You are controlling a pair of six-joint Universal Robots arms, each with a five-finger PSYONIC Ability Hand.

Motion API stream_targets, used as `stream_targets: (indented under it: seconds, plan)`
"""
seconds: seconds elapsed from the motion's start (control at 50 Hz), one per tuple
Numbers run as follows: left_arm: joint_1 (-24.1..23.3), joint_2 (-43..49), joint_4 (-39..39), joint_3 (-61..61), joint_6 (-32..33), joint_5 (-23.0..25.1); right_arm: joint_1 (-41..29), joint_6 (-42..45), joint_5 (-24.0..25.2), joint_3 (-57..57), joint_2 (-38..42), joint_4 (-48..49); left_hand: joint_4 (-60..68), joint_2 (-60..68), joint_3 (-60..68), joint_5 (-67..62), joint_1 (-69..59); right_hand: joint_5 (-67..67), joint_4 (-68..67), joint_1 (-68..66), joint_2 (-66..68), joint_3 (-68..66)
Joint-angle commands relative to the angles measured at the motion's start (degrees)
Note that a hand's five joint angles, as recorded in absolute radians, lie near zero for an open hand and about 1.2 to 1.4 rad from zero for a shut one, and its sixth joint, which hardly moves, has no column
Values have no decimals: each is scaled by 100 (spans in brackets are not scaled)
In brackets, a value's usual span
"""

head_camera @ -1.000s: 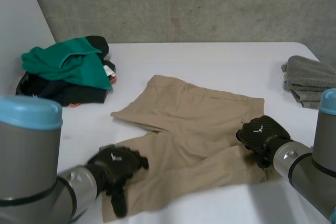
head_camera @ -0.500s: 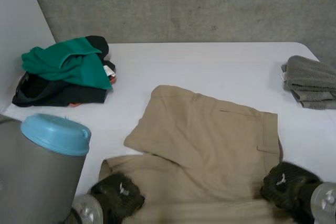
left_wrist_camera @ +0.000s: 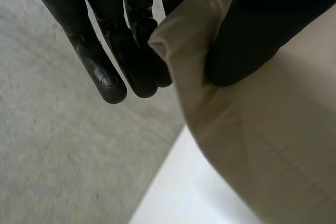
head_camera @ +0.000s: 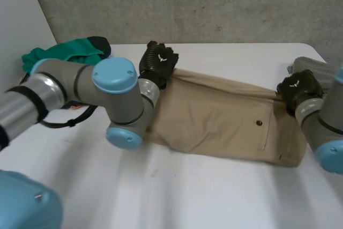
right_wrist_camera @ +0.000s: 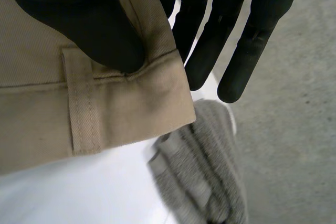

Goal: Fold the laundry.

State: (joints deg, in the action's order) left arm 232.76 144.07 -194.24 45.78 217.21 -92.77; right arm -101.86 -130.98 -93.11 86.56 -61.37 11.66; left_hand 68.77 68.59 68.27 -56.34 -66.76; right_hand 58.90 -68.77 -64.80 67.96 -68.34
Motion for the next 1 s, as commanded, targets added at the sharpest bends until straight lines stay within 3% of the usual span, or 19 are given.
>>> stream_targets:
  seconds: [0.02,0.04,0.06,0.18,0.3,0.4,0.52,0.58,0.6,0.62,0.64,0.74,0.88,0.92,1.0]
  plan:
    - [-20,596,-606,-597,-56,418,-115,11,-84,-860,855,793,-5511,-5493,-5461,5268,5310,-5890,5877,5480,-5796,5834]
    - [-72,596,-702,-571,-56,462,-141,-59,-94,-921,846,811,-4869,-4851,-4819,4626,4669,-5890,5877,5480,-5796,5834]
    - [-82,596,-738,-544,-56,479,-150,-94,-85,-904,829,811,-5877,-5859,-5827,5634,5676,-5890,5877,5480,-5796,5834]
    - [-196,88,-800,-9,-91,480,-133,-673,-129,-597,207,707,-5877,-5859,-5827,5634,5676,-5890,5877,5480,-5796,5834]
    - [-178,-906,-809,1203,-293,471,-80,-1957,90,299,-1025,-672,-5877,-5859,-5827,5634,5676,-5890,5877,5480,-5796,5834]
    - [-187,-1416,-791,2003,-767,462,262,-2660,765,965,-1070,-1657,-5877,-5859,-5827,5634,5676,-5890,5877,5480,-5796,5834]
    - [-178,-1505,-774,2356,-988,453,553,-2854,1347,1433,-1009,-1149,-5877,-5859,-5827,5634,5676,-5783,5770,5373,-5689,5727]
    - [-196,-1496,-756,2391,-997,436,553,-2819,1374,1408,-614,-876,-5877,-5859,-5827,5634,5676,-4139,4126,3729,-4045,4083]
    - [-196,-1496,-756,2391,-997,436,553,-2784,1339,1390,-534,-833,-5877,-5859,-5827,5634,5676,-3217,3204,2807,-3123,3161]
    - [-196,-1496,-747,2409,-997,427,579,-2715,1269,1346,-386,-736,-5877,-5859,-5827,5634,5676,173,-186,-583,267,-229]
    - [-196,-1504,-747,2409,-997,427,579,-2662,1182,1320,-358,-709,-5877,-5859,-5827,5634,5676,1100,-1113,-1510,1194,-1156]
    - [-187,-1724,-677,2523,-1014,436,780,-1602,374,1547,-768,-315,-5877,-5859,-5827,5634,5676,1110,-1123,-1520,1204,-1166]
    - [-126,-2216,-624,2743,-1251,427,1388,650,319,1777,-1465,-147,-5877,-5859,-5827,5634,5676,1110,-1123,-1520,1204,-1166]
    - [-73,-2322,-624,2795,-1357,427,1100,1179,363,1654,-1509,20,-5877,-5859,-5827,5634,5676,1110,-1123,-1520,1204,-1166]
    - [15,-2401,-616,2848,-1506,427,-139,1268,749,1241,-1465,415,-5877,-5859,-5827,5634,5676,1110,-1123,-1520,1204,-1166]
